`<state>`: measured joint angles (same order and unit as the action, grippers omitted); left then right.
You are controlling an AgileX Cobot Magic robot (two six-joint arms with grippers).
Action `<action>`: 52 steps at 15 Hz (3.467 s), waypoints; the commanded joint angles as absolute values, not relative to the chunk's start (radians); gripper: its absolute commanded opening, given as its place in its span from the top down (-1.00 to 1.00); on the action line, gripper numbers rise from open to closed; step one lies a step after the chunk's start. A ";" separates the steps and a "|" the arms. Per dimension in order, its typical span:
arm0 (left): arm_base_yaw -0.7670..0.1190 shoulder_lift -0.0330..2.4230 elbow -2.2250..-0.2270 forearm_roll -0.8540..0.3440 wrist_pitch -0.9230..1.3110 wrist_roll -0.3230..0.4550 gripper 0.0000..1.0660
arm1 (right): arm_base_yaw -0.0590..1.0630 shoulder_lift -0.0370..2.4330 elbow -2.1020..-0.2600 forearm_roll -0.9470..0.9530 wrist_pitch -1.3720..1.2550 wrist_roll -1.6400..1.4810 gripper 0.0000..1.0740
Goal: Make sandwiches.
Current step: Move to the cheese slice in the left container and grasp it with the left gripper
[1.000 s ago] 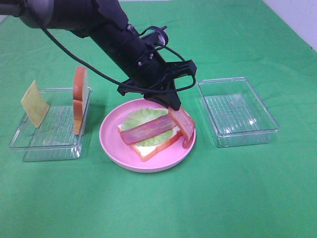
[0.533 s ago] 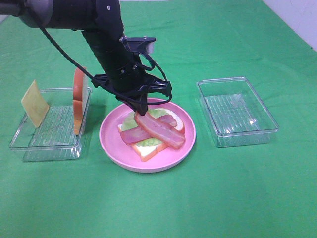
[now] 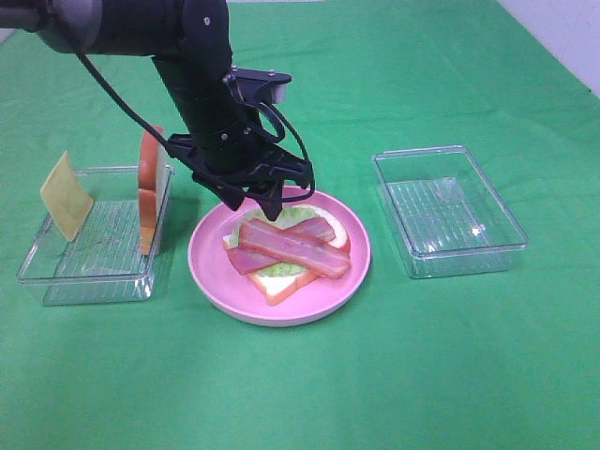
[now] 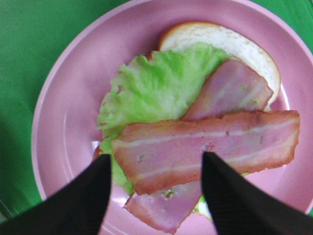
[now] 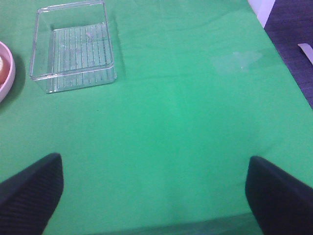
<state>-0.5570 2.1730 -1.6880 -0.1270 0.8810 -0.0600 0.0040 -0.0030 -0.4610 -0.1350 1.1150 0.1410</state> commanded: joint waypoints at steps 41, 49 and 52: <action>-0.037 2.002 -1.562 -0.077 1.025 -0.012 -0.88 | -0.001 -0.037 -0.457 -0.135 1.106 0.133 -0.80; -0.037 2.089 -1.562 -0.077 0.911 -0.012 -0.77 | -0.001 -0.037 -0.457 -0.135 1.106 0.133 -0.80; -0.037 2.100 -1.562 -0.077 0.901 -0.022 -0.47 | -0.001 -0.037 -0.457 -0.135 1.106 0.133 -0.80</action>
